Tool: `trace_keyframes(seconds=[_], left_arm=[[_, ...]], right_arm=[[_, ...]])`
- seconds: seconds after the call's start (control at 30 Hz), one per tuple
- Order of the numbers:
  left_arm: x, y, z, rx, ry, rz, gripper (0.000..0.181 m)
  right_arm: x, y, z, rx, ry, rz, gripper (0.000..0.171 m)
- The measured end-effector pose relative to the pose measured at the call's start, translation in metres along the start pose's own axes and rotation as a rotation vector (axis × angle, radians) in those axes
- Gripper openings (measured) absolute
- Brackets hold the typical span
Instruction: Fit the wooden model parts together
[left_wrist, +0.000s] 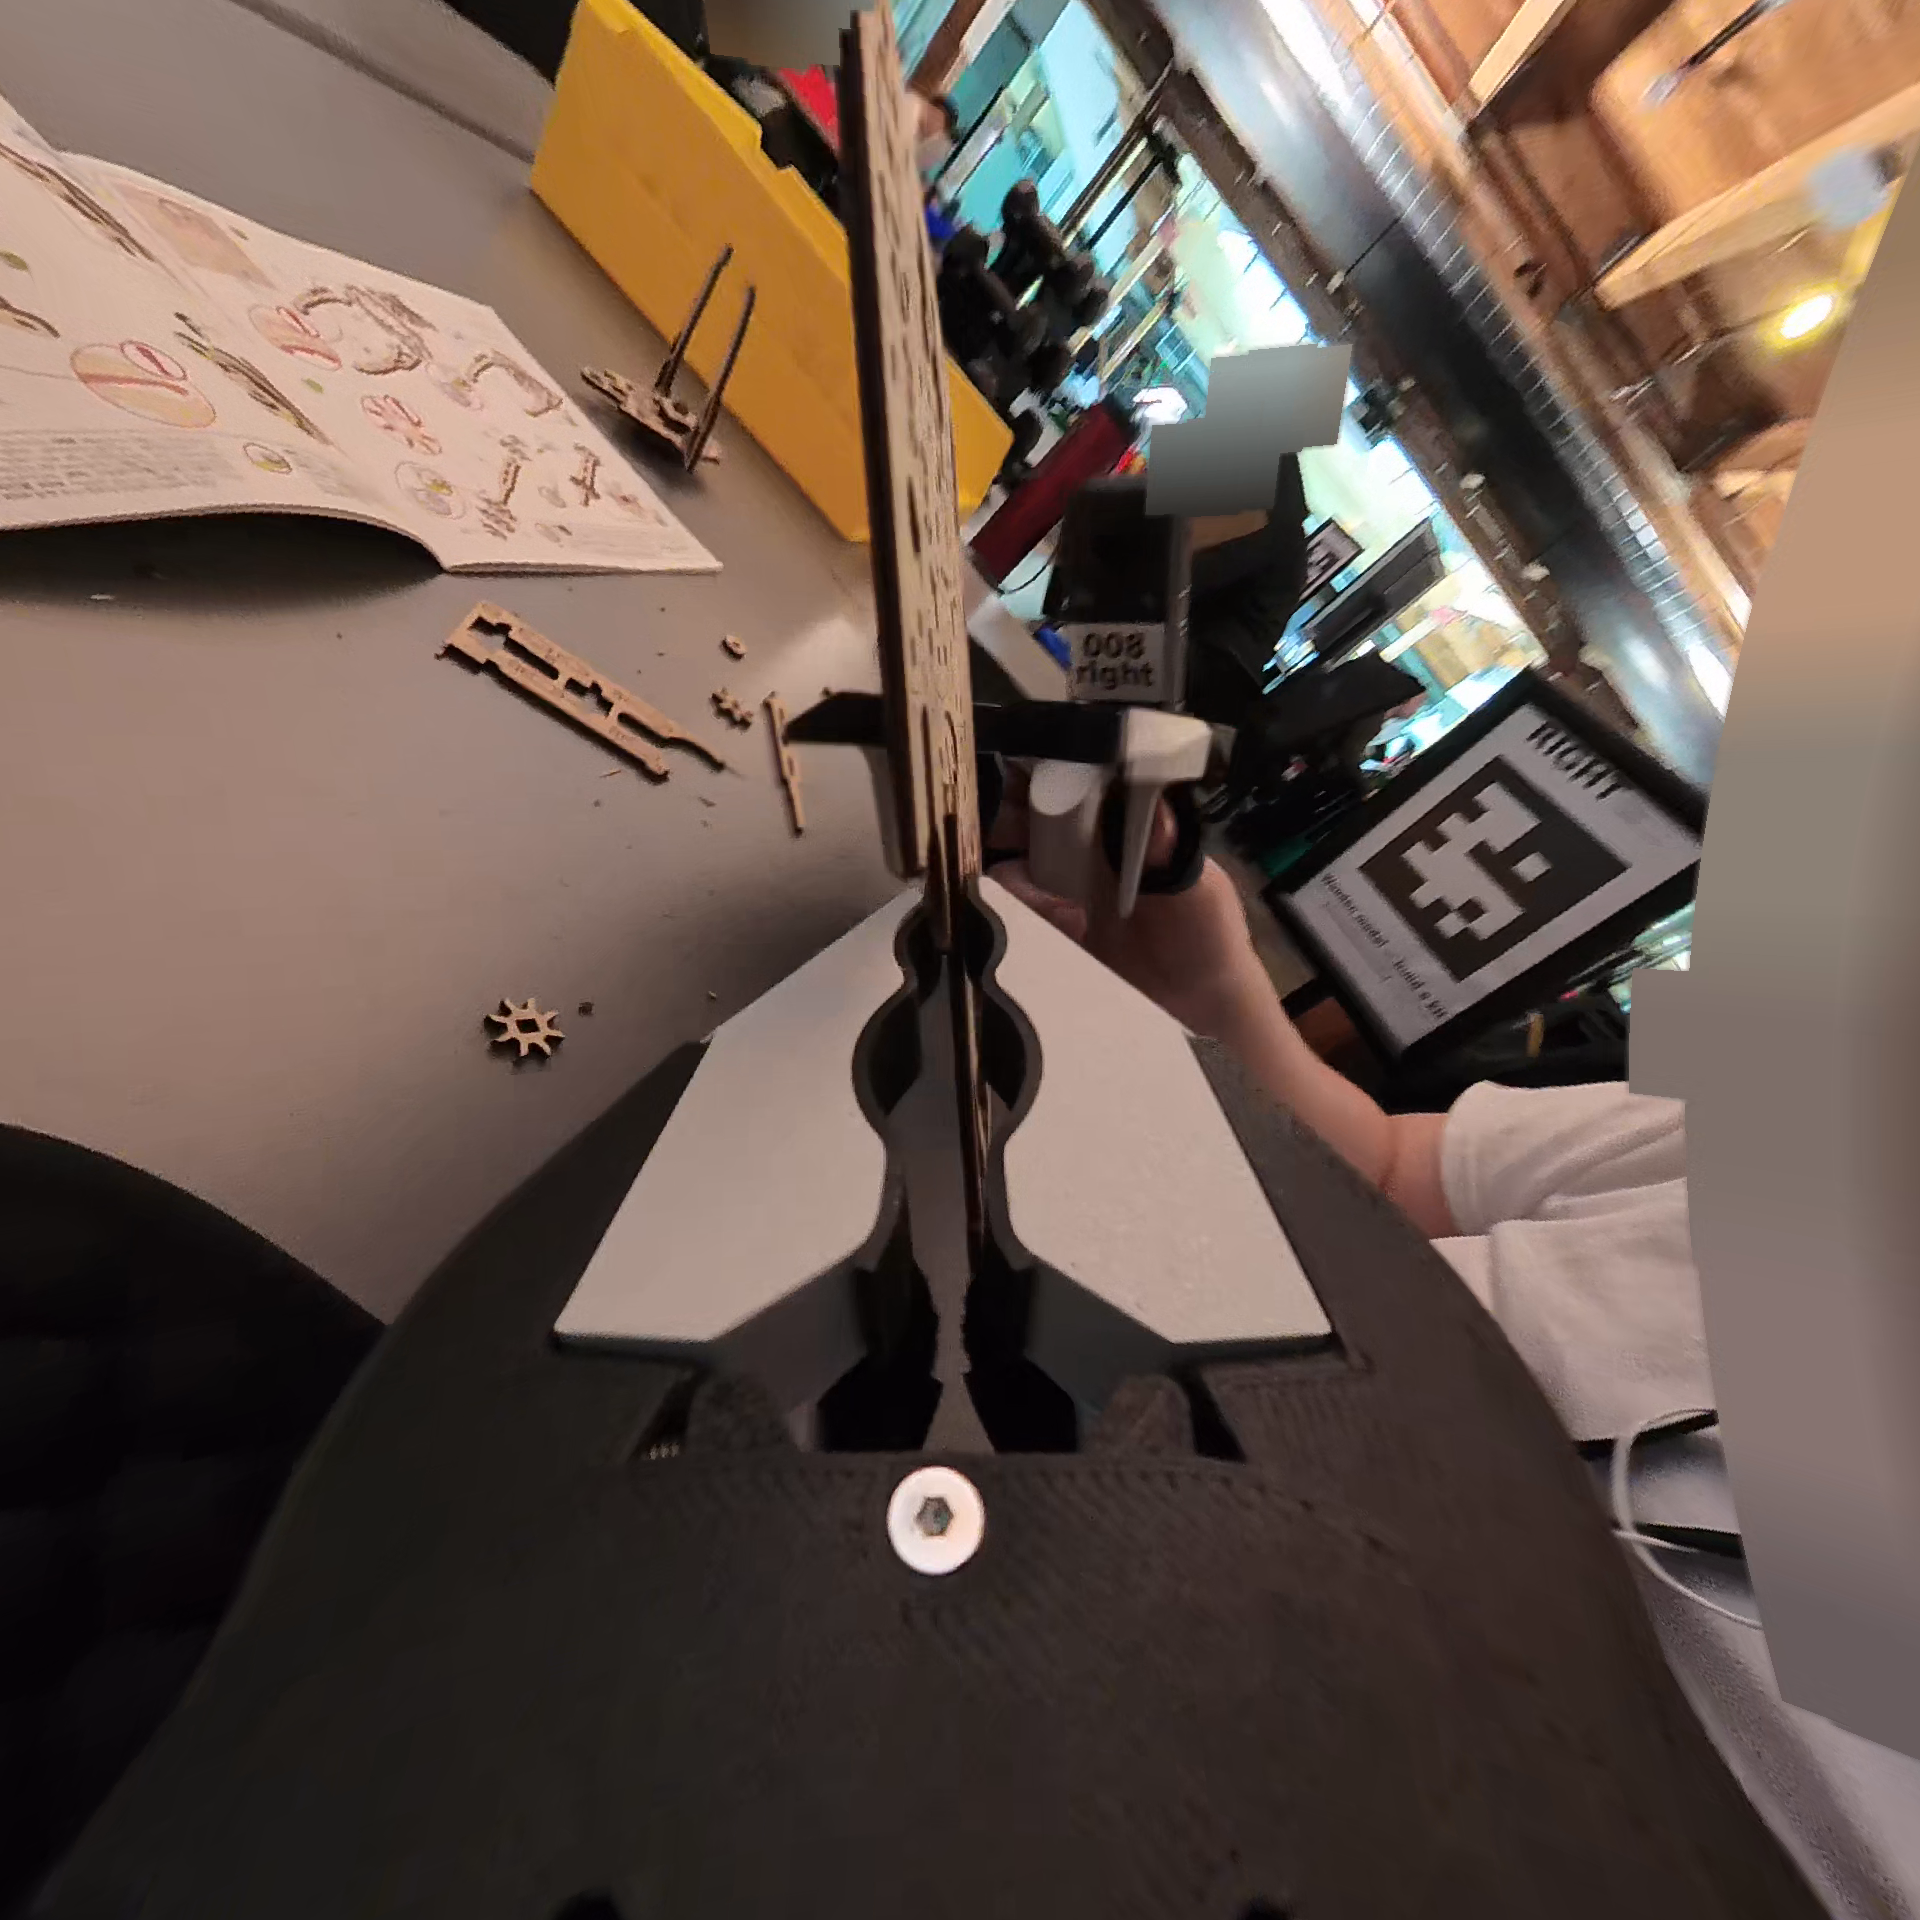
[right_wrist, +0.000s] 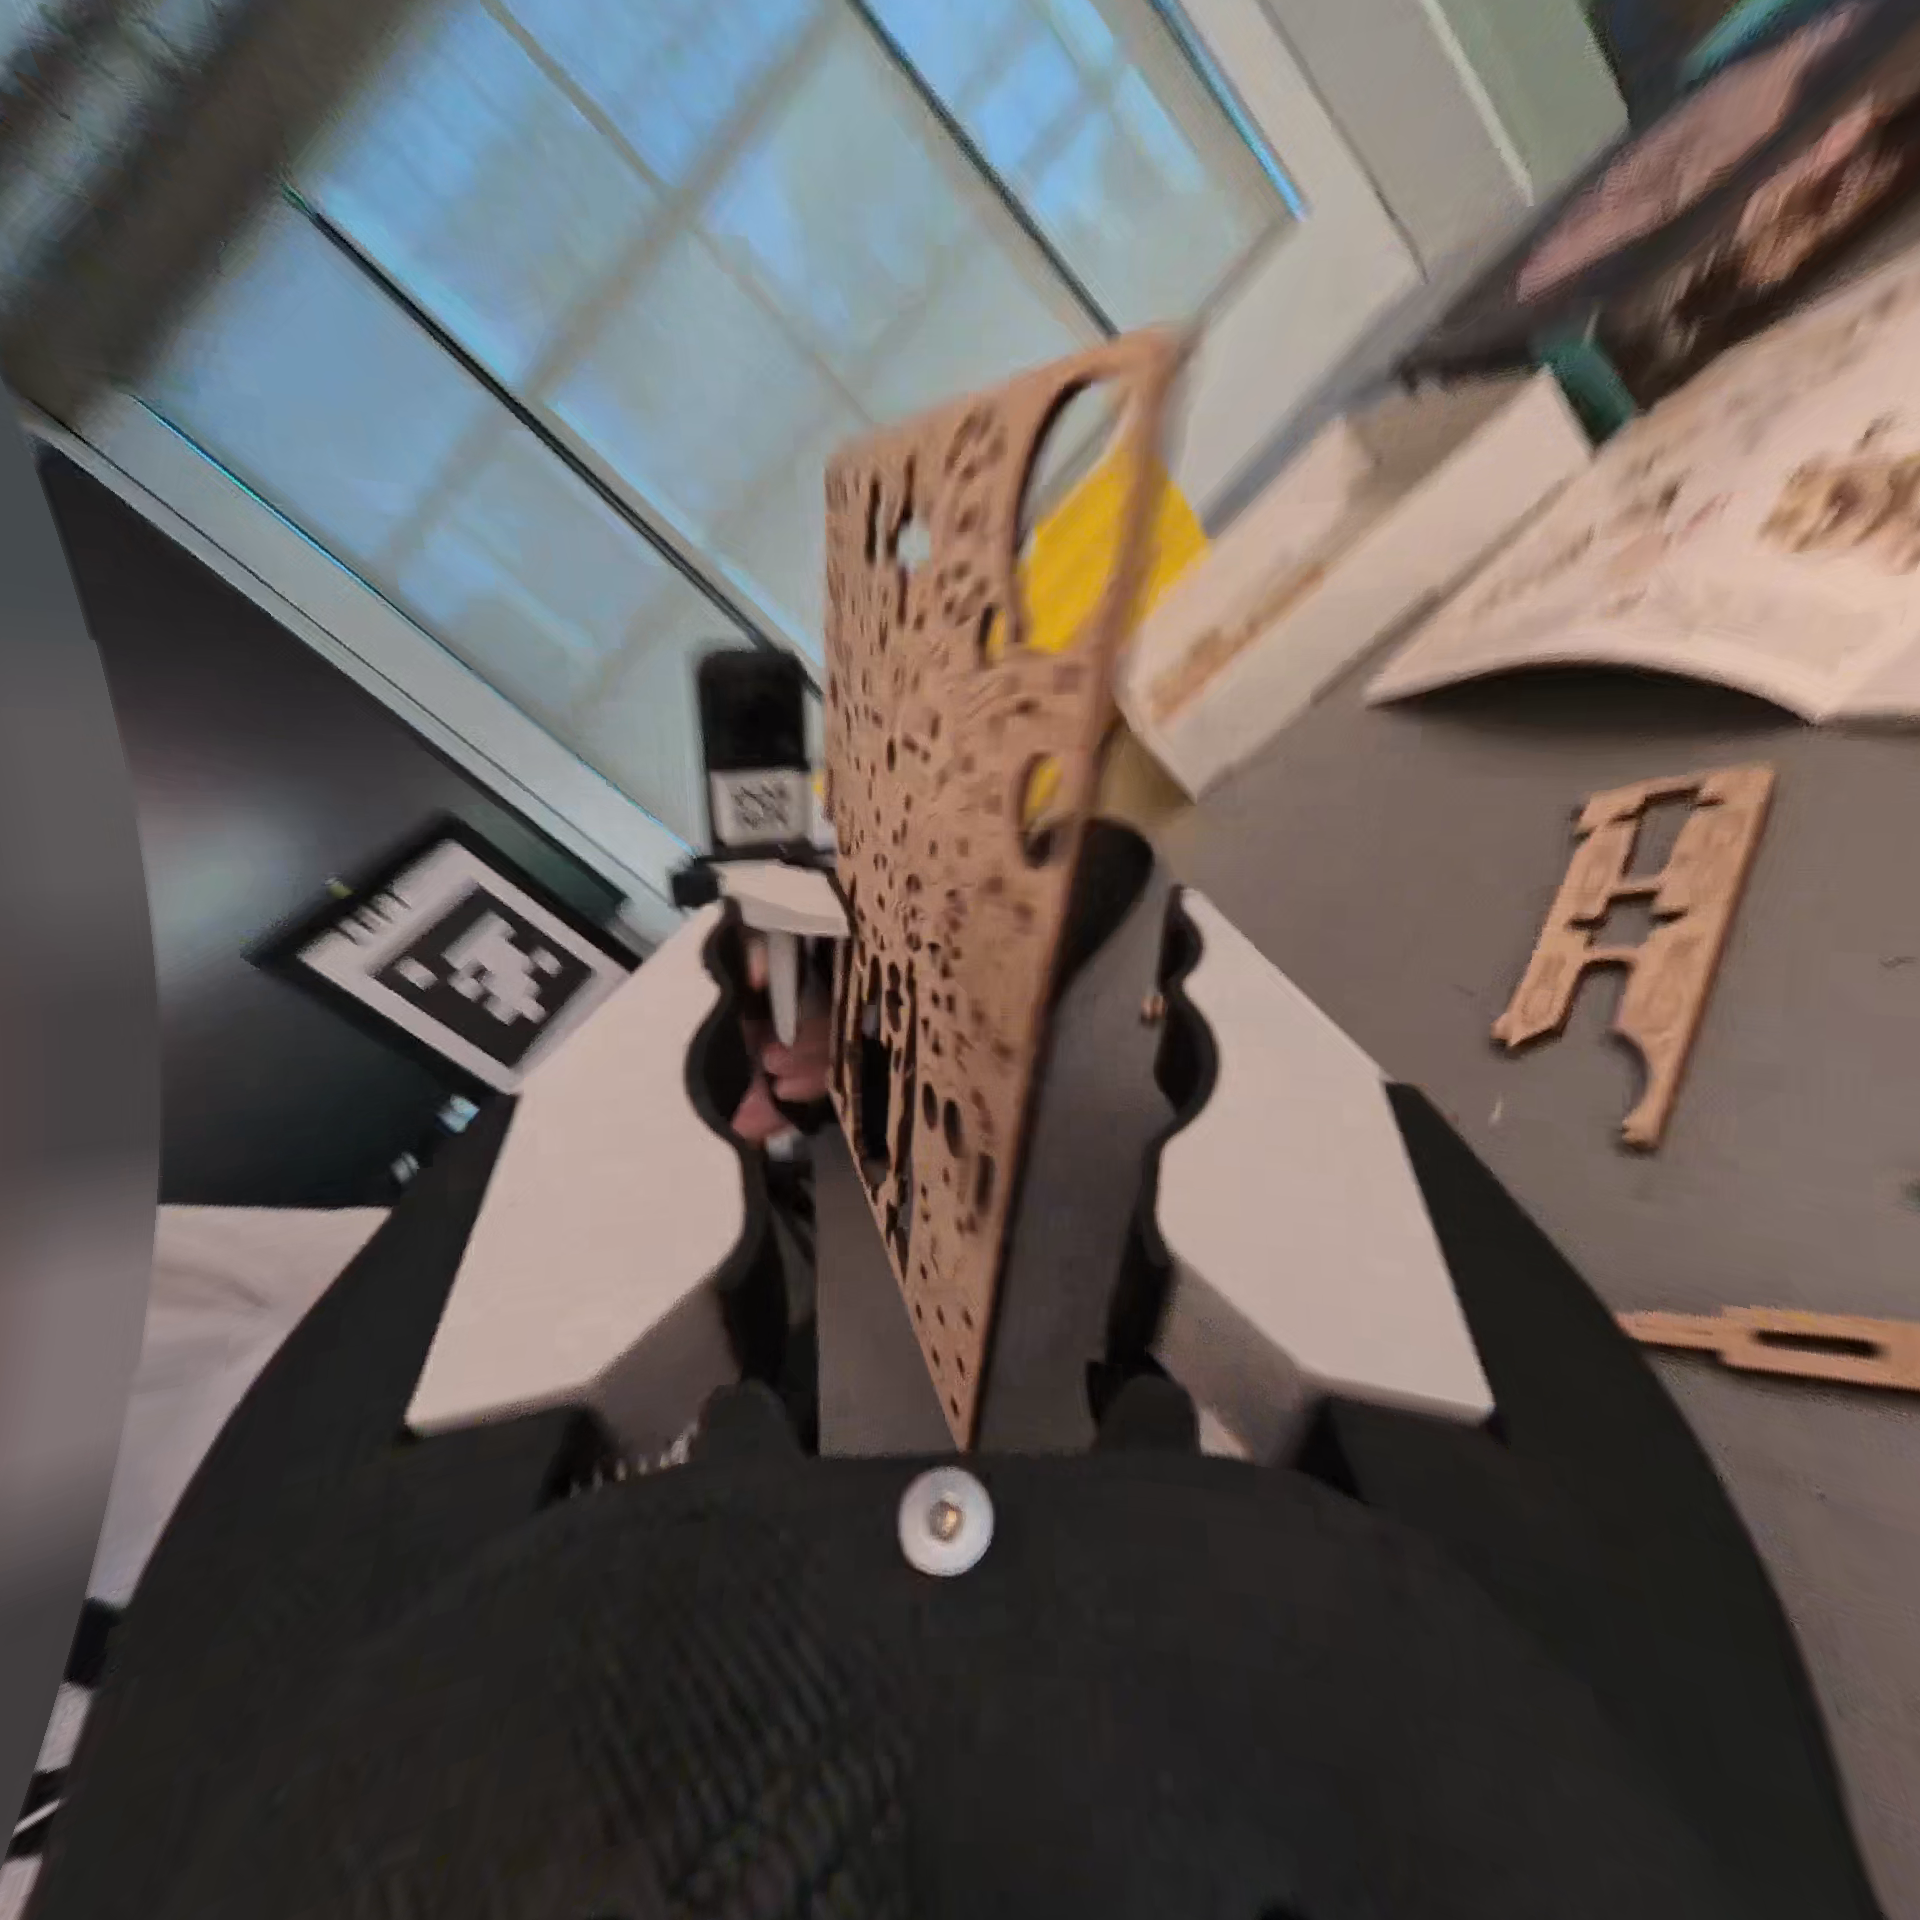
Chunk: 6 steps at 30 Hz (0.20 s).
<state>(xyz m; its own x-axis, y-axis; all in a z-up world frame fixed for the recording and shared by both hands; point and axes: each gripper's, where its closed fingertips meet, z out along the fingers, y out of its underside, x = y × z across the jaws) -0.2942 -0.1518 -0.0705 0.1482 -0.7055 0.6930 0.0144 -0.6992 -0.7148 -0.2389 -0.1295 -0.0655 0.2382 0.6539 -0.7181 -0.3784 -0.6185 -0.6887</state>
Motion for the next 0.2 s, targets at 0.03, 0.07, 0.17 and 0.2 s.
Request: trace_keyframes(seconds=[0.03, 0.07, 0.17, 0.2], left_arm=[[0.003, -0.004, -0.004, 0.023, 0.038, -0.027, 0.001], [0.008, -0.009, -0.009, 0.049, 0.086, -0.059, 0.001], [0.024, -0.025, -0.019, 0.114, 0.226, -0.147, 0.001], [0.029, -0.028, -0.019, 0.119, 0.255, -0.16, 0.001]], right_arm=[[0.0, -0.015, -0.012, 0.077, -0.022, 0.002, 0.072], [0.001, -0.028, -0.025, 0.144, -0.025, -0.01, 0.067], [0.012, -0.039, -0.04, 0.167, 0.018, -0.033, 0.056], [0.01, -0.034, -0.035, 0.118, 0.007, -0.036, 0.054]])
